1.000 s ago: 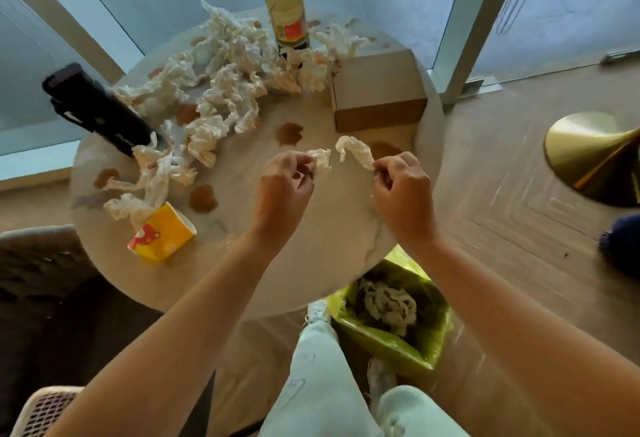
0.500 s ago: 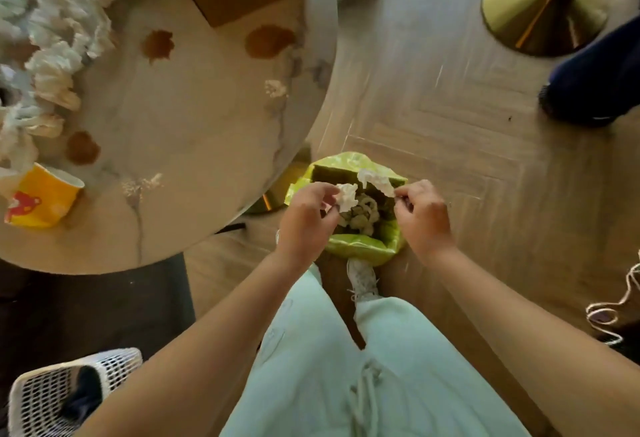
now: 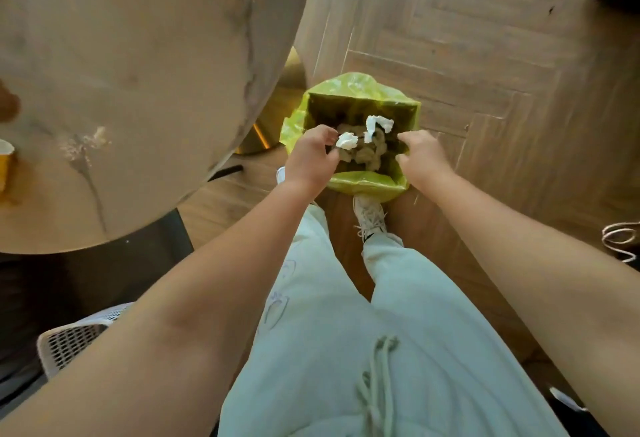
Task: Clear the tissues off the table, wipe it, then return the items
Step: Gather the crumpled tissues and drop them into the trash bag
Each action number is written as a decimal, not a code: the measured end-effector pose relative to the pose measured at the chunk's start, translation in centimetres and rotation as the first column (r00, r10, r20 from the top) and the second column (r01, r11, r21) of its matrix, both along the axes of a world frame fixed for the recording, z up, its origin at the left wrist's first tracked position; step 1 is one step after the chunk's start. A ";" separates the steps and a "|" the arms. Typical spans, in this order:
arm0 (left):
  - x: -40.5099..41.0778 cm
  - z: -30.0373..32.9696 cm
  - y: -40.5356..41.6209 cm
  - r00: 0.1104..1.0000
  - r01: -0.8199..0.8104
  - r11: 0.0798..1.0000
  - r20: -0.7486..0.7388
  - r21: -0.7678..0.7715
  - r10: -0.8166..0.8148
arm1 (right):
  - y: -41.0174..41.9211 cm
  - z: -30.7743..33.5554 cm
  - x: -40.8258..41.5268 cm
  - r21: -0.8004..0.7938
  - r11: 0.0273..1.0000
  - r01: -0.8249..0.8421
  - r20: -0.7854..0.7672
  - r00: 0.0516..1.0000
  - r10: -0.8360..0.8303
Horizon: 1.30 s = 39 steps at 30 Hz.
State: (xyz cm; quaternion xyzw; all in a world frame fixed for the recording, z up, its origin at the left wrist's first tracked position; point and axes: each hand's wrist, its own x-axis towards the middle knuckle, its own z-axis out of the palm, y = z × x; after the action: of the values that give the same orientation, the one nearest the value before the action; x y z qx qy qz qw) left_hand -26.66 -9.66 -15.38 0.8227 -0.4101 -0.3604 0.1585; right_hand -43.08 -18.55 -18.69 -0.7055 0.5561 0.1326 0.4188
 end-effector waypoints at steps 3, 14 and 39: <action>0.1 1.1 0.2 0.999 -0.024 1.000 -0.036 -0.019 0.024 | -0.1 1.0 -0.3 -0.002 1.000 0.010 0.053 0.999 -0.010; 1.3 9.1 0.9 0.998 -0.054 0.942 0.006 -0.331 0.059 | -2.2 9.1 3.9 -0.277 0.961 -0.011 0.340 0.934 0.109; 34.7 17.3 -10.4 0.924 -0.080 0.828 0.270 -0.554 0.270 | -14.8 23.6 39.3 -0.703 0.711 -0.001 0.412 0.814 0.409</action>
State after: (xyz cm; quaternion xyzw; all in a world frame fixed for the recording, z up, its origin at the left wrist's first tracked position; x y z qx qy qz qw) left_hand 8.08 -20.04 1.94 0.8296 -0.4366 -0.0699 0.3411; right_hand -3.74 -33.35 4.86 -0.8752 0.3377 -0.2343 0.2551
